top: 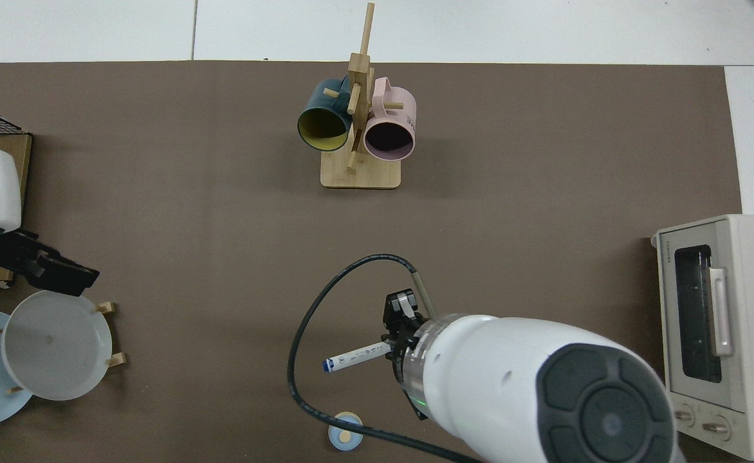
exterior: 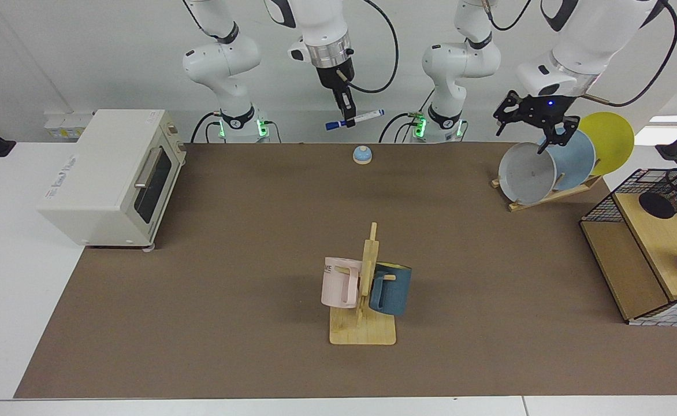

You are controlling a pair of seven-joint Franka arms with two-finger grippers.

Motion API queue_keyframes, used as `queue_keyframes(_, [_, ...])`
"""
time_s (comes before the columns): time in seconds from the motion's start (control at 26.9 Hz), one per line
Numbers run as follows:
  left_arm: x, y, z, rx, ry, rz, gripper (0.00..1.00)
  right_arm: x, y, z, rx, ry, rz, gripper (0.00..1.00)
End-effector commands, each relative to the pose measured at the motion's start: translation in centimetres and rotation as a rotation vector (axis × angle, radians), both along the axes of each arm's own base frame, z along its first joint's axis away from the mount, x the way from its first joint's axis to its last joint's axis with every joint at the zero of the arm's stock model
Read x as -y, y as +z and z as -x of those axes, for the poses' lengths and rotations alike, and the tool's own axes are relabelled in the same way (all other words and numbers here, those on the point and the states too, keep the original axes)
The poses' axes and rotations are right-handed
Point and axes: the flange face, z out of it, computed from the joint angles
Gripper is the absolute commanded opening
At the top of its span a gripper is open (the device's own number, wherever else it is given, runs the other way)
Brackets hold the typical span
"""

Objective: Put markers into pen holder
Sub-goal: 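Lift the marker with the right gripper and carry it toward the middle, then hold the marker with the right gripper while the left gripper approaches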

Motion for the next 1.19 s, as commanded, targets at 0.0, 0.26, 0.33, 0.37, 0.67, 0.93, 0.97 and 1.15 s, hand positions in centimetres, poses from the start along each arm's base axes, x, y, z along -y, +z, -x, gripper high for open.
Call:
queue_keyframes(0.0, [3.5,0.0,1.1,0.013,-0.224,0.024,0.99,-1.9,-0.7,-2.1,0.002,-0.079,-0.013,0.0])
queue_keyframes(0.26, [2.8,-0.3,0.2,0.11,-0.617,0.191,0.99,-5.0,-1.3,-2.0,0.013,-0.123,-0.054,0.0])
queue_keyframes(0.33, [3.7,-0.2,0.5,0.117,-0.641,0.21,0.99,-5.4,-1.8,-2.5,0.011,-0.174,-0.068,0.0])
queue_keyframes(0.37, [4.4,-0.4,0.7,0.115,-0.65,0.221,0.99,-5.5,-1.9,-2.7,0.012,-0.19,-0.072,0.0])
queue_keyframes(0.67, [5.8,-2.1,2.2,0.184,-0.633,0.313,0.87,-7.1,-2.5,-3.1,0.003,-0.187,-0.084,0.0])
queue_keyframes(0.93, [8.9,-3.0,3.2,0.162,-0.687,0.334,0.75,-7.8,-2.9,-3.9,0.012,-0.218,-0.105,0.0])
queue_keyframes(0.97, [9.5,-3.2,3.6,0.154,-0.696,0.343,0.69,-7.9,-2.9,-4.1,0.011,-0.219,-0.105,0.0])
queue_keyframes(1.15, [12.0,-3.3,4.6,0.164,-0.707,0.35,0.54,-7.7,-3.0,-4.7,0.008,-0.231,-0.108,0.0])
